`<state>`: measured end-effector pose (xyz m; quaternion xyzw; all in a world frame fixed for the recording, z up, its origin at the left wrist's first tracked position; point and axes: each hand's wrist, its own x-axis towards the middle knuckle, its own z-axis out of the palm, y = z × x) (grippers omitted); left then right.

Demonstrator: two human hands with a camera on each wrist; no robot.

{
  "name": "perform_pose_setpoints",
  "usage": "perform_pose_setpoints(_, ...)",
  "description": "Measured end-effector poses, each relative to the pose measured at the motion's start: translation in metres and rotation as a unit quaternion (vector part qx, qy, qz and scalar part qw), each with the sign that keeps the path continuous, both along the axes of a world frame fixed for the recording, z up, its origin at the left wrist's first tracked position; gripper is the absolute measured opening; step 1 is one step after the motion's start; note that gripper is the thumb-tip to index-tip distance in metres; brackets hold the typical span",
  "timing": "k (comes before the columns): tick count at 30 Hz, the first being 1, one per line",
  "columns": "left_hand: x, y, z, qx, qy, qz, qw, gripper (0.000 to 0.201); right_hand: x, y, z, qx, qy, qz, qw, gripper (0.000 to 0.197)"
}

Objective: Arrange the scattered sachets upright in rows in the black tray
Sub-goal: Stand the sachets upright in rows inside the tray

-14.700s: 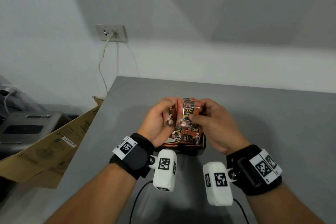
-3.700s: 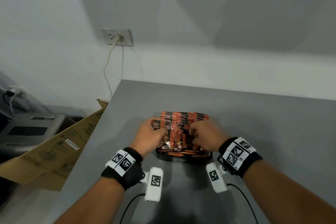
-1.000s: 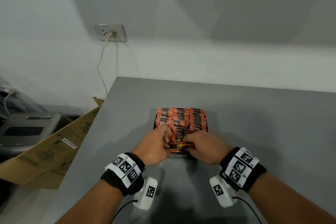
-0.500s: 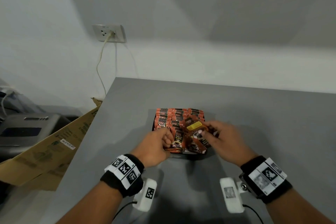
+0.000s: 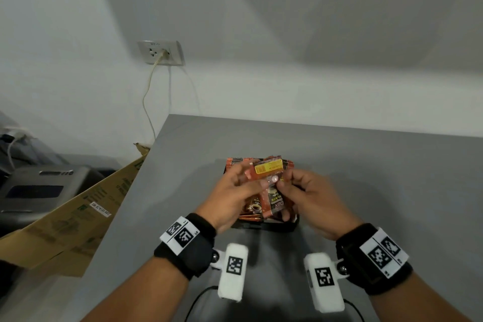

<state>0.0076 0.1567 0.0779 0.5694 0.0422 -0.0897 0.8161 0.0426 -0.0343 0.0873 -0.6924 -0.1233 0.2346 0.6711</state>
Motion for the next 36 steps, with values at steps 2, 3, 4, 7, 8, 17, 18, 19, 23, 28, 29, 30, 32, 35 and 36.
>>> perform_pose_setpoints(2, 0.001, -0.013, 0.005, -0.109, 0.008, -0.011, 0.994, 0.045, -0.005, 0.014, 0.008, 0.062, 0.041, 0.003, 0.997, 0.013)
perform_pose_setpoints(3, 0.002, -0.018, 0.007, -0.132, 0.017, -0.01, 0.991, 0.04, -0.007, 0.02, 0.012, 0.087, 0.063, 0.004, 0.994, 0.013)
perform_pose_setpoints(4, 0.003, -0.02, 0.01, -0.144, 0.027, -0.004, 0.989, 0.04, -0.009, 0.025, 0.014, 0.102, 0.082, 0.005, 0.991, 0.013)
perform_pose_setpoints(7, 0.009, -0.02, 0.012, -0.163, 0.054, 0.018, 0.985, 0.043, -0.009, 0.027, 0.022, 0.021, 0.054, -0.016, 0.998, 0.009)
perform_pose_setpoints(8, 0.012, -0.019, 0.012, -0.165, 0.064, 0.031, 0.984, 0.042, -0.008, 0.024, 0.025, -0.057, -0.004, -0.037, 0.998, 0.009)
perform_pose_setpoints(17, 0.018, -0.02, 0.019, -0.153, 0.07, 0.011, 0.986, 0.019, 0.01, 0.015, 0.049, -0.334, -0.31, 0.155, 0.877, 0.116)
perform_pose_setpoints(18, 0.018, -0.02, 0.019, -0.155, 0.072, 0.007, 0.985, 0.018, 0.012, 0.018, 0.048, -0.337, -0.322, 0.153, 0.871, 0.111)
perform_pose_setpoints(19, 0.017, -0.02, 0.02, -0.159, 0.076, 0.003, 0.984, 0.02, 0.014, 0.02, 0.047, -0.333, -0.331, 0.142, 0.871, 0.103)
perform_pose_setpoints(23, 0.016, -0.015, 0.019, -0.162, 0.088, 0.0, 0.983, 0.03, 0.019, 0.022, 0.04, -0.327, -0.336, 0.135, 0.873, 0.09)
perform_pose_setpoints(28, 0.014, -0.012, 0.018, -0.127, 0.058, 0.015, 0.99, 0.049, 0.016, 0.017, 0.029, -0.195, -0.217, 0.013, 0.956, 0.08)
perform_pose_setpoints(29, 0.013, -0.012, 0.017, -0.113, 0.056, 0.018, 0.992, 0.053, 0.016, 0.016, 0.027, -0.169, -0.186, -0.027, 0.967, 0.063)
perform_pose_setpoints(30, 0.013, -0.012, 0.016, -0.104, 0.054, 0.021, 0.993, 0.057, 0.017, 0.014, 0.024, -0.146, -0.157, -0.054, 0.975, 0.046)
perform_pose_setpoints(32, 0.013, -0.013, 0.013, -0.092, 0.058, 0.027, 0.994, 0.06, 0.017, 0.013, 0.019, -0.096, -0.125, -0.084, 0.984, 0.017)
perform_pose_setpoints(35, 0.012, -0.012, 0.011, -0.128, 0.085, 0.032, 0.988, 0.042, 0.021, 0.007, 0.017, -0.046, -0.095, -0.172, 0.979, 0.011)
perform_pose_setpoints(36, 0.012, -0.011, 0.01, -0.141, 0.094, 0.03, 0.985, 0.04, 0.023, 0.004, 0.019, -0.001, -0.06, -0.197, 0.979, 0.016)
